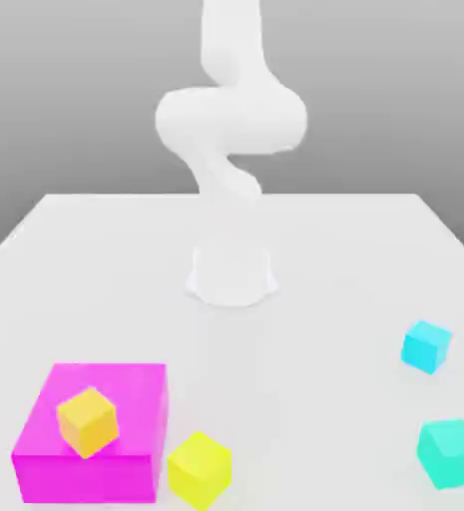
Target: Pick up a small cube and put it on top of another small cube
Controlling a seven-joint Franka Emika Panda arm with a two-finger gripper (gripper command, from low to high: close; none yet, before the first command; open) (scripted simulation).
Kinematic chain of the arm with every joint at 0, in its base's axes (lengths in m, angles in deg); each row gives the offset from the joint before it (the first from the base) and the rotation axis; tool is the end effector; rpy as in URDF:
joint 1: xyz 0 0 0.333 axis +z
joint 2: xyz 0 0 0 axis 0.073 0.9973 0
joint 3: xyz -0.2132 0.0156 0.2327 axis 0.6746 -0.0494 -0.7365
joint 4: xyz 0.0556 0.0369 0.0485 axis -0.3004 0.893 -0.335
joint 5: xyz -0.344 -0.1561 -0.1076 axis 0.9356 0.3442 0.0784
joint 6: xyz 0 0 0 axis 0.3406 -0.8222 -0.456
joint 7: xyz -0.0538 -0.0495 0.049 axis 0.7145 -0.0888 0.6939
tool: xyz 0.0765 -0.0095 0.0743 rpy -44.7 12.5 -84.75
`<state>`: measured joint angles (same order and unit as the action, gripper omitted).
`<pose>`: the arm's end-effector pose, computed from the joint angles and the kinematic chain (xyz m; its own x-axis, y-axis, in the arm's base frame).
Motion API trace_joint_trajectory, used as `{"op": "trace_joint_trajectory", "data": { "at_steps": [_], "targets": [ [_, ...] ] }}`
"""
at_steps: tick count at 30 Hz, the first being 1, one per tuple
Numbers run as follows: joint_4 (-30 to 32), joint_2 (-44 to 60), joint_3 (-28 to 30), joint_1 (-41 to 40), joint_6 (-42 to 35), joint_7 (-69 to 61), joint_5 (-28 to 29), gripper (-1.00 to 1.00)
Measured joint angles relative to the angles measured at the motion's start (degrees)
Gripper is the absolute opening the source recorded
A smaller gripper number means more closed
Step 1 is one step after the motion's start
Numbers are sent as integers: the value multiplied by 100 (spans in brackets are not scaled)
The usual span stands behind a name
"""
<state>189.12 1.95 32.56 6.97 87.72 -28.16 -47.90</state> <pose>0.3811 -0.0068 0.6715 0.5795 -0.6626 0.4745 -0.4741 -0.7476 -0.4651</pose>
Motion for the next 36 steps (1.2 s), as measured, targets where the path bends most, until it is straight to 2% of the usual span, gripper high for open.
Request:
{"op": "trace_joint_trajectory", "data": {
  "at_steps": [8, 15, 20, 25, 30, 31, 36],
  "targets": [
    [372, 1698, 820, 748, 685, -1979, -479, 0],
    [688, 3166, 1229, 1100, 1265, -3724, -959, 0],
    [919, 4182, 1269, 1106, 1697, -4836, -1113, 0],
    [1163, 5116, 1284, 988, 2176, -5616, -823, 0],
    [1030, 6123, 857, 642, 2927, -6126, -1257, 0],
    [999, 6289, 748, 552, 3057, -6195, -1346, -100],
    [999, 6288, 748, 551, 3039, -6191, -1343, -100]
  ]
}}
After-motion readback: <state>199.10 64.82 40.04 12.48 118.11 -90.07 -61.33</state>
